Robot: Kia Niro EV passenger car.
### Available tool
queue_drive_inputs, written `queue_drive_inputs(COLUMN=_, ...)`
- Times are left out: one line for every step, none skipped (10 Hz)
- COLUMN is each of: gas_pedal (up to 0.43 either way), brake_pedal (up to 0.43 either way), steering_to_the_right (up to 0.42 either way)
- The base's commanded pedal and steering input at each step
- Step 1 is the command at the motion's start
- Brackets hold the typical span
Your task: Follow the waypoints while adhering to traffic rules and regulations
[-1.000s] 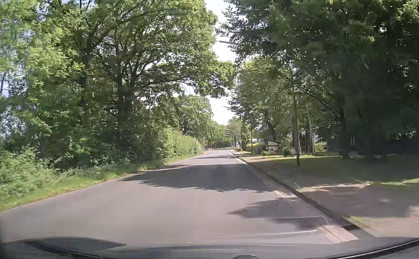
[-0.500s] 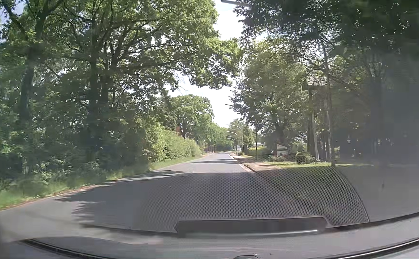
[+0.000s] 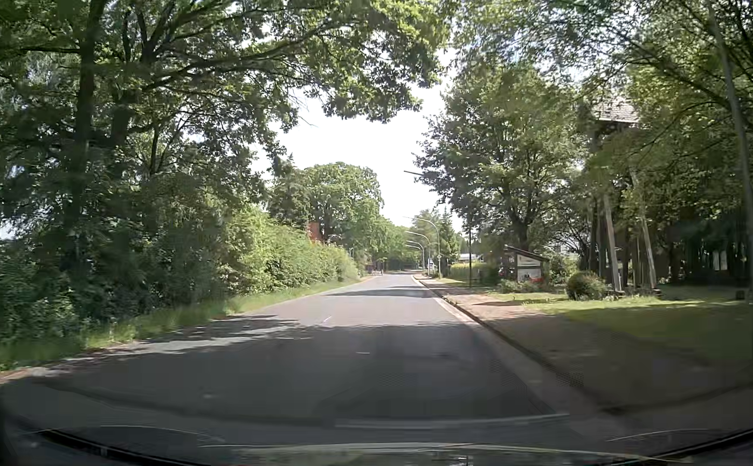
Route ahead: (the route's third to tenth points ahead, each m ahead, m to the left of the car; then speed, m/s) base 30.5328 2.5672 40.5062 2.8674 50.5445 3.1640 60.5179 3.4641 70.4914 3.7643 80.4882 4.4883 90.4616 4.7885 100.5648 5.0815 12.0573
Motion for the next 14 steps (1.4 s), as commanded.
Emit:
queue_drive_inputs(gas_pedal=0.177, brake_pedal=0.0, steering_to_the_right=0.0)
queue_drive_inputs(gas_pedal=0.177, brake_pedal=0.0, steering_to_the_right=0.0)
queue_drive_inputs(gas_pedal=0.177, brake_pedal=0.0, steering_to_the_right=0.0)
queue_drive_inputs(gas_pedal=0.177, brake_pedal=0.0, steering_to_the_right=0.0)
queue_drive_inputs(gas_pedal=0.177, brake_pedal=0.0, steering_to_the_right=-0.001)
queue_drive_inputs(gas_pedal=0.177, brake_pedal=0.0, steering_to_the_right=0.0)
queue_drive_inputs(gas_pedal=0.177, brake_pedal=0.0, steering_to_the_right=0.0)
queue_drive_inputs(gas_pedal=0.177, brake_pedal=0.0, steering_to_the_right=0.0)
queue_drive_inputs(gas_pedal=0.177, brake_pedal=0.0, steering_to_the_right=-0.001)
queue_drive_inputs(gas_pedal=0.177, brake_pedal=0.0, steering_to_the_right=0.0)
queue_drive_inputs(gas_pedal=0.177, brake_pedal=0.0, steering_to_the_right=0.0)
queue_drive_inputs(gas_pedal=0.177, brake_pedal=0.0, steering_to_the_right=0.0)
queue_drive_inputs(gas_pedal=0.177, brake_pedal=0.0, steering_to_the_right=0.0)
queue_drive_inputs(gas_pedal=0.177, brake_pedal=0.0, steering_to_the_right=0.0)
